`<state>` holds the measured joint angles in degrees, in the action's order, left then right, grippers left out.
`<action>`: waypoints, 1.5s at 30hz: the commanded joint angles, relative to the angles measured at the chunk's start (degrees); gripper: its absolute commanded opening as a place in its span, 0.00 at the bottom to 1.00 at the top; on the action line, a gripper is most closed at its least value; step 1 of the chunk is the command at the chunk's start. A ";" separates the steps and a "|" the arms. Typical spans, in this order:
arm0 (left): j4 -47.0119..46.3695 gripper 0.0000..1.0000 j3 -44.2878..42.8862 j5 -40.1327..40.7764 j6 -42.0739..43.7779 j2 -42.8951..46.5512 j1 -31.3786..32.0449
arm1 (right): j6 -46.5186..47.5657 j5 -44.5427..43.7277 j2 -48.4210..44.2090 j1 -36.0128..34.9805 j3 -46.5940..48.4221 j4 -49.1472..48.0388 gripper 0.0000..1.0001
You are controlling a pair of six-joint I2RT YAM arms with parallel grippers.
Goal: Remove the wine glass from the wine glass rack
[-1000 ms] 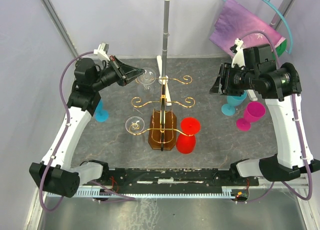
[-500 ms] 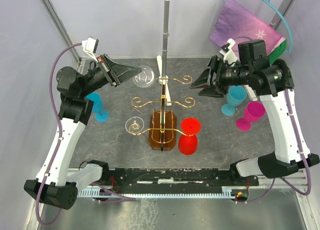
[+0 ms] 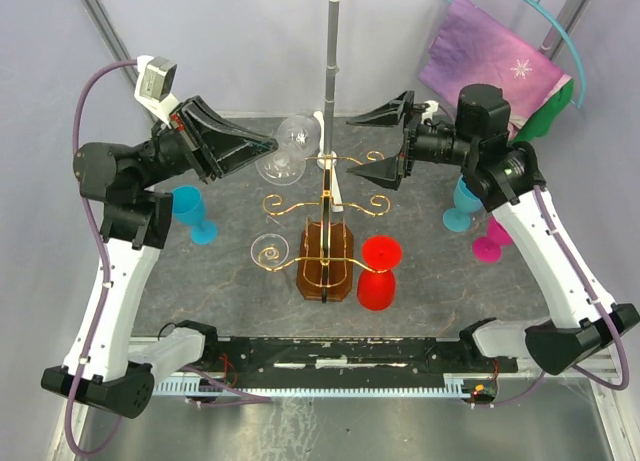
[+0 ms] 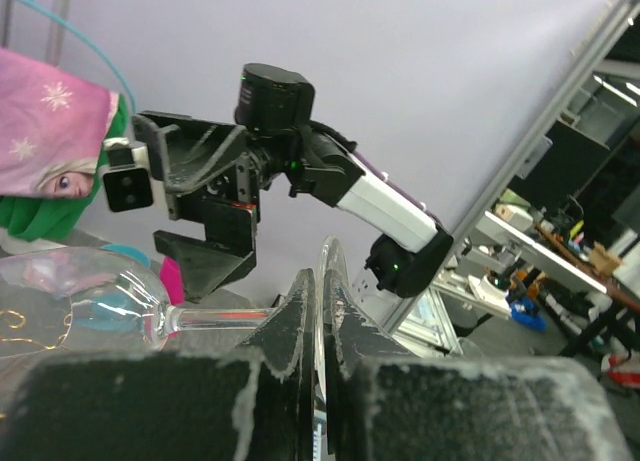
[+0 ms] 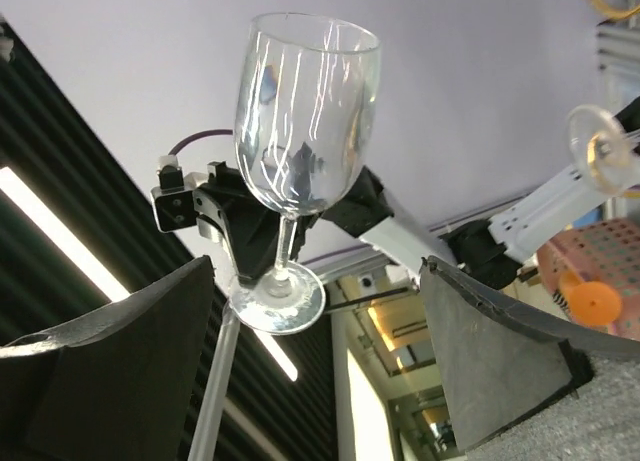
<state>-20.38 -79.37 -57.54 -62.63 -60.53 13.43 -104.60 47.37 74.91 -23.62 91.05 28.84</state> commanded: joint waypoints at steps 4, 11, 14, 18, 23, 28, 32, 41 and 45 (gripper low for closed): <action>-4.40 0.03 -4.71 -5.81 3.52 -0.05 0.81 | -12.09 -1.27 2.32 -5.86 2.73 -10.61 0.93; -4.43 0.03 -5.91 -6.53 4.74 -0.26 0.77 | -13.53 -2.38 4.03 -8.54 1.83 -12.82 0.94; -5.13 0.03 -6.78 -6.87 4.47 -0.60 1.03 | -15.76 -3.52 3.93 -9.14 -0.49 -17.08 0.93; -5.79 0.03 -7.04 -6.80 3.94 -0.55 1.27 | -15.24 -3.07 6.17 -9.52 1.36 -17.08 0.94; -5.83 0.03 -7.18 -6.89 3.61 -0.23 1.34 | -14.78 -3.77 7.71 -10.12 2.36 -16.80 0.93; -5.81 0.03 -6.36 -6.89 3.60 0.03 1.38 | -16.04 -5.99 8.14 -10.82 1.69 -18.93 0.91; -5.81 0.03 -6.36 -6.80 3.52 -0.06 1.36 | -15.50 -7.21 9.13 -11.07 2.47 -19.35 0.92; -5.81 0.03 -5.78 -7.15 3.52 0.21 1.62 | -16.52 -8.44 11.06 -11.59 3.50 -22.81 0.89; -5.81 0.03 -5.51 -7.24 3.61 0.39 1.60 | -16.54 -8.59 11.69 -11.64 4.05 -23.11 0.85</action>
<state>-22.68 -83.96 -65.08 -60.99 -61.54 14.76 -119.37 39.70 86.46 -34.85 91.85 9.56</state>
